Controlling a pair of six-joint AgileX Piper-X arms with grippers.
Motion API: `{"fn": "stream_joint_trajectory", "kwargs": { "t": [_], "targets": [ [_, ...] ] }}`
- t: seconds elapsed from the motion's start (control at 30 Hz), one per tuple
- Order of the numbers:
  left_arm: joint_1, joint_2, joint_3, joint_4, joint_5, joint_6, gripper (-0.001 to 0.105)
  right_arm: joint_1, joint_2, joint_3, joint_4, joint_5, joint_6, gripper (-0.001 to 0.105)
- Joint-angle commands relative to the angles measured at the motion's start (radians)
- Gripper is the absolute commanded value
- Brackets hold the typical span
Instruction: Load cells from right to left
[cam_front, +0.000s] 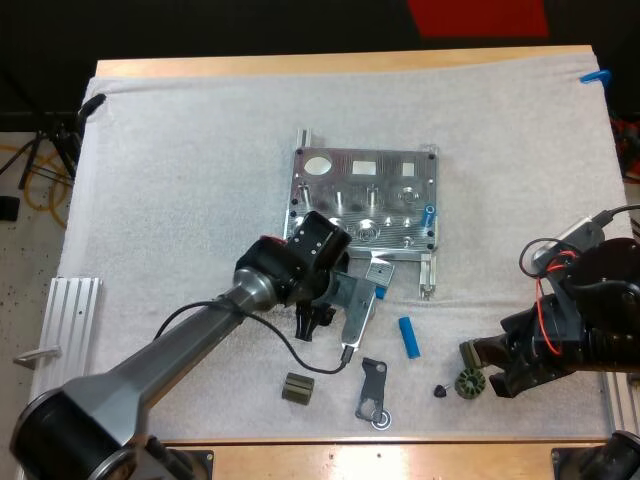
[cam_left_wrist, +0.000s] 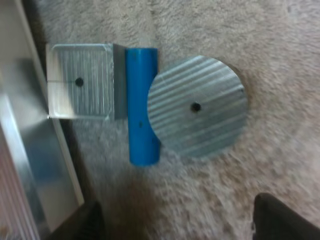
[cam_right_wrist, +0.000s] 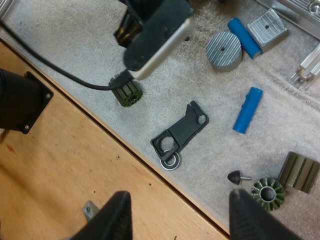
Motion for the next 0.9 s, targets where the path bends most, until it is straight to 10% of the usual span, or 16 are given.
{"fn": "stream_joint_trajectory", "kwargs": {
  "t": [0.0,0.53,0.87],
  "targets": [
    [0.003,0.016,0.001,-0.030,-0.009,0.008,0.060,0.000,-0.006,0.000,0.040,0.001,-0.007,0.044],
    [0.003,0.166,0.001,-0.196,-0.065,0.008,0.060,0.000,-0.006,0.000,0.040,0.003,-0.007,0.044],
    [0.003,0.176,0.001,-0.220,0.030,0.008,0.060,0.000,-0.006,0.000,0.039,0.018,-0.007,0.044]
  ]
}}
